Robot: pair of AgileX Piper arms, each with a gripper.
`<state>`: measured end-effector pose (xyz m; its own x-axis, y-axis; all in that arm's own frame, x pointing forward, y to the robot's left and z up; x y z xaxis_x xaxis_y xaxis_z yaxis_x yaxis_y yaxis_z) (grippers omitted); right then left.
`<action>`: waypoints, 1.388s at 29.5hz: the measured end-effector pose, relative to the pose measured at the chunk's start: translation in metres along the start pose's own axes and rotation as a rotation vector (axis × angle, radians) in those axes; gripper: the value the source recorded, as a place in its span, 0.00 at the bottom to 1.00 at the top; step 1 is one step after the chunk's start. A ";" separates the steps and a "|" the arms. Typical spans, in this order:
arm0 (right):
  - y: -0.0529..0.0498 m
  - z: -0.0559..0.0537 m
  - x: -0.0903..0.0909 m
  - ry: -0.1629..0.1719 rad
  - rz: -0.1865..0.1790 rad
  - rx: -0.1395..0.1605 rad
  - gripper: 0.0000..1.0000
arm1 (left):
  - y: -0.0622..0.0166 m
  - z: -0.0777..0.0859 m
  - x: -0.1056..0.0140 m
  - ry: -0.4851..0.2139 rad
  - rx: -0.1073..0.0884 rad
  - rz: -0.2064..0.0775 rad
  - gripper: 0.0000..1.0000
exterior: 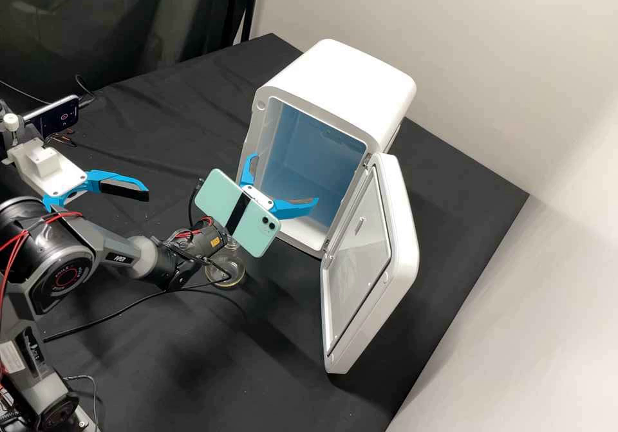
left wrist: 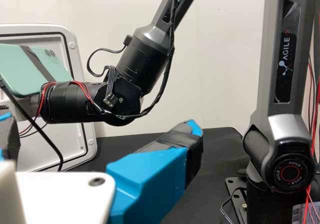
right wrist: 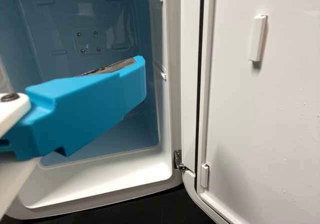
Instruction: Place the flask in the incubator
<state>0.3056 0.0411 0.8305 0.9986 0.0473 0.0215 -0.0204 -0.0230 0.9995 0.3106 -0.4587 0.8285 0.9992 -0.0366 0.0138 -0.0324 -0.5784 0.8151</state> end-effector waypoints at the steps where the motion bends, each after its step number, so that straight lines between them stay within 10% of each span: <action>1: 0.000 0.000 0.000 0.000 0.000 0.000 1.00 | 0.0000 0.000 0.000 0.000 0.000 0.000 1.00; 13: 0.000 0.000 0.000 0.000 0.000 0.000 1.00 | -0.0009 -0.003 0.000 -0.002 0.009 -0.004 1.00; 26: 0.000 0.000 0.000 0.000 0.000 0.000 1.00 | -0.0230 -0.063 0.001 0.159 -0.047 -0.078 1.00; 41: 0.000 0.000 0.000 0.000 0.000 0.000 1.00 | -0.0268 -0.102 -0.019 0.265 -0.072 -0.098 1.00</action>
<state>0.3056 0.0411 0.8305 0.9986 0.0473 0.0215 -0.0204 -0.0230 0.9995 0.2947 -0.3592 0.8656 0.9687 0.2361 0.0760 0.0567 -0.5089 0.8589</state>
